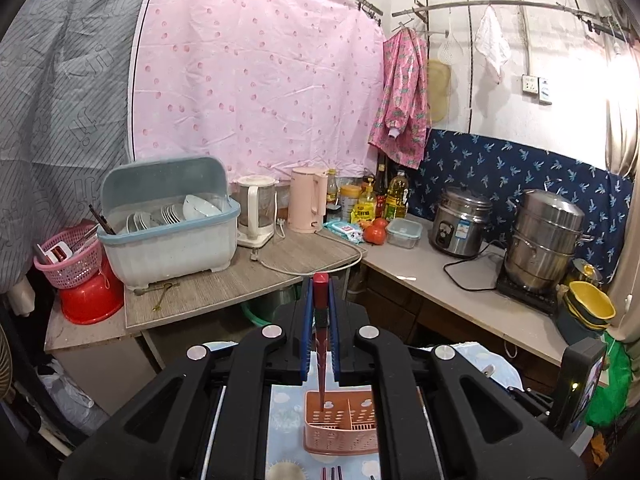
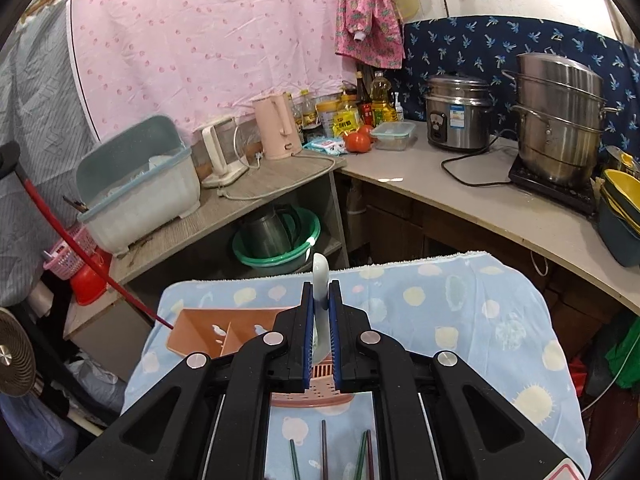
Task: Organize utensils
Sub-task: 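Carry the red chopstick and white spoon up over the pink basket with both tools, then open the right tool to drop the spoon in the basket while the left drops the chopstick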
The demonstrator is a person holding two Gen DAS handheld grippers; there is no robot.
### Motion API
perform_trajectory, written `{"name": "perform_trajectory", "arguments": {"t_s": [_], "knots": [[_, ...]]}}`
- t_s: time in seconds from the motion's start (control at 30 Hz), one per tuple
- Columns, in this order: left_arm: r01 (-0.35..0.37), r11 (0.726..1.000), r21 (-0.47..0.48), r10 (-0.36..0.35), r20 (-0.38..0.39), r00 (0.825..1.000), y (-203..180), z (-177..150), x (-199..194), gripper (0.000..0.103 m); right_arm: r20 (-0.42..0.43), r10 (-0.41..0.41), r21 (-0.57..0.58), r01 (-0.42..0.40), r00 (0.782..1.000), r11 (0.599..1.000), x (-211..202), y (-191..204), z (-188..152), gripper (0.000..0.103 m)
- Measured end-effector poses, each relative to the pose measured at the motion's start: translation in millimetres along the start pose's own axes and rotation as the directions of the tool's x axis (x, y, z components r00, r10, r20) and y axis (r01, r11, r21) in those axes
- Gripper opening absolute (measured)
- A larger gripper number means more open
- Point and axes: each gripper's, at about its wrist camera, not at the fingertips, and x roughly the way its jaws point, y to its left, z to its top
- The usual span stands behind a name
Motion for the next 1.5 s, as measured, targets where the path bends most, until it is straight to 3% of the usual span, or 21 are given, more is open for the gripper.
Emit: {"name": "perform_trajectory", "arguments": {"t_s": [0.47, 0.53, 0.6, 0.63, 1.03, 1.3, 1.5], "knots": [[-0.016, 1.0, -0.024, 0.013, -0.142, 0.99, 4.9, -45.4, 63.5, 0.008, -0.089, -0.022, -0.046, 0.018, 0.996, 0.999, 58.5, 11.5, -20.5, 0.009], [-0.027, 0.999, -0.018, 0.024, -0.154, 0.988, 5.5, -50.6, 67.2, 0.02, -0.072, -0.037, -0.062, 0.032, 0.997, 0.998, 56.7, 14.3, -20.7, 0.016], [-0.037, 0.999, -0.018, 0.033, -0.159, 0.987, 5.5, -54.1, 68.3, 0.04, -0.061, -0.037, -0.067, 0.033, 0.997, 0.997, 53.3, 15.5, -20.2, 0.024], [-0.042, 0.999, -0.017, 0.039, -0.159, 0.986, 6.0, -55.8, 68.0, 0.041, -0.059, -0.037, -0.065, 0.033, 0.998, 0.997, 52.3, 15.4, -19.6, 0.026], [-0.047, 0.998, -0.037, 0.039, -0.203, 0.978, 15.9, -88.4, 40.0, 0.041, -0.072, -0.004, -0.023, 0.002, 0.997, 1.0, 4.2, -0.2, -48.0, 0.026], [-0.041, 0.998, -0.039, 0.029, -0.273, 0.962, 17.3, -138.9, 7.8, 0.041, -0.116, -0.01, -0.018, 0.008, 0.993, 1.0, -41.8, -12.5, -100.8, 0.026], [-0.039, 0.999, -0.029, 0.027, -0.345, 0.938, 17.7, -187.0, -11.7, 0.041, -0.188, -0.034, -0.004, 0.034, 0.982, 0.999, -61.0, -33.3, -148.3, 0.026]]}}
